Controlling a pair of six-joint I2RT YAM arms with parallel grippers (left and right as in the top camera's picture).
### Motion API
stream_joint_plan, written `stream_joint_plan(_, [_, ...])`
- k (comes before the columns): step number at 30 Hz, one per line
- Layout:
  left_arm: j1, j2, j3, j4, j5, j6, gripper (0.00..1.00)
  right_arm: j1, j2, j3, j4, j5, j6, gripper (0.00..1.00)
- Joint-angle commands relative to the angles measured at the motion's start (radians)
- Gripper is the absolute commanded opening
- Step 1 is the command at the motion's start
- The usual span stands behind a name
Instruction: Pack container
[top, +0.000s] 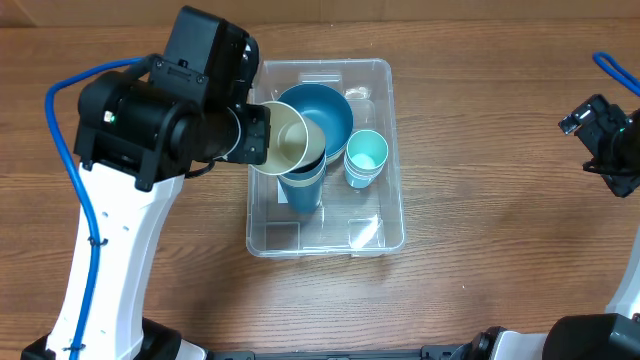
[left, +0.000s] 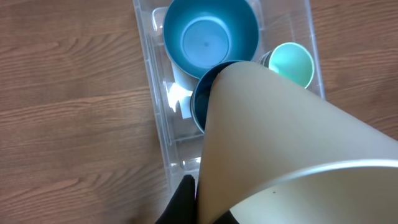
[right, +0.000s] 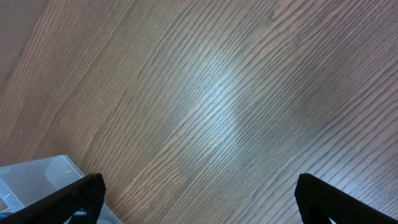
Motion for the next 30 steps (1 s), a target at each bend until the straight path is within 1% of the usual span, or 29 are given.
stream_joint_plan(1, [-0.004, -0.007, -0.036, 0.002, -0.024, -0.006, 0.04, -0.003, -0.005, 0.010, 0.003, 0.001, 0.005, 1.00])
stream_joint_plan(5, [-0.004, -0.007, -0.065, 0.002, -0.031, -0.006, 0.05, -0.003, -0.005, 0.010, 0.003, 0.001, 0.005, 1.00])
stream_joint_plan(6, [-0.004, -0.007, -0.065, 0.002, -0.031, -0.006, 0.07, -0.003, -0.005, 0.010, 0.003, 0.001, 0.005, 1.00])
stream_joint_plan(9, [-0.004, -0.007, -0.065, 0.002, -0.031, -0.002, 0.20, -0.003, -0.005, 0.010, 0.003, 0.001, 0.005, 1.00])
stream_joint_plan(10, [-0.004, -0.007, -0.065, 0.002, -0.030, -0.002, 0.27, -0.003, -0.005, 0.010, 0.003, 0.001, 0.005, 1.00])
stream_joint_plan(11, [-0.004, -0.007, -0.065, 0.002, -0.028, -0.002, 0.37, -0.003, -0.005, 0.010, 0.003, 0.001, 0.005, 1.00])
stream_joint_plan(12, [-0.004, -0.007, -0.065, 0.002, -0.028, -0.002, 0.43, -0.003, -0.005, 0.010, 0.003, 0.001, 0.005, 1.00])
stream_joint_plan(14, [-0.004, -0.007, -0.063, 0.002, -0.028, -0.002, 0.47, -0.003, -0.005, 0.010, 0.003, 0.001, 0.005, 1.00])
stream_joint_plan(18, [-0.001, -0.007, -0.043, 0.002, -0.032, -0.002, 0.52, -0.003, -0.005, 0.010, 0.003, 0.001, 0.005, 1.00])
stream_joint_plan(20, [0.005, -0.007, -0.020, 0.002, -0.059, -0.002, 0.54, -0.003, -0.005, 0.010, 0.003, 0.001, 0.005, 1.00])
stream_joint_plan(22, [0.023, -0.007, 0.011, 0.002, -0.112, -0.003, 0.59, -0.003, -0.005, 0.010, 0.003, 0.001, 0.005, 1.00])
stream_joint_plan(23, [0.035, -0.007, 0.023, 0.002, -0.134, -0.006, 0.64, -0.003, -0.005, 0.010, 0.003, 0.001, 0.005, 1.00])
stream_joint_plan(24, [0.051, -0.007, 0.031, 0.002, -0.162, -0.014, 0.76, -0.003, -0.005, 0.010, 0.003, 0.001, 0.005, 1.00])
stream_joint_plan(25, [0.071, -0.007, 0.037, 0.002, -0.186, -0.015, 0.83, -0.003, -0.005, 0.010, 0.003, 0.001, 0.005, 1.00])
stream_joint_plan(27, [0.117, -0.007, 0.040, 0.002, -0.221, -0.022, 0.86, -0.003, -0.005, 0.010, 0.005, 0.001, 0.005, 1.00])
stream_joint_plan(28, [0.155, -0.007, 0.040, 0.002, -0.235, -0.021, 0.91, -0.003, -0.005, 0.010, 0.007, 0.001, 0.005, 1.00])
stream_joint_plan(29, [0.188, -0.007, 0.040, 0.002, -0.238, -0.021, 1.00, -0.003, -0.005, 0.010, 0.007, 0.001, 0.005, 1.00])
stream_joint_plan(30, [0.215, -0.007, 0.040, 0.002, -0.237, -0.021, 1.00, -0.003, -0.005, 0.010, 0.007, 0.001, 0.005, 1.00])
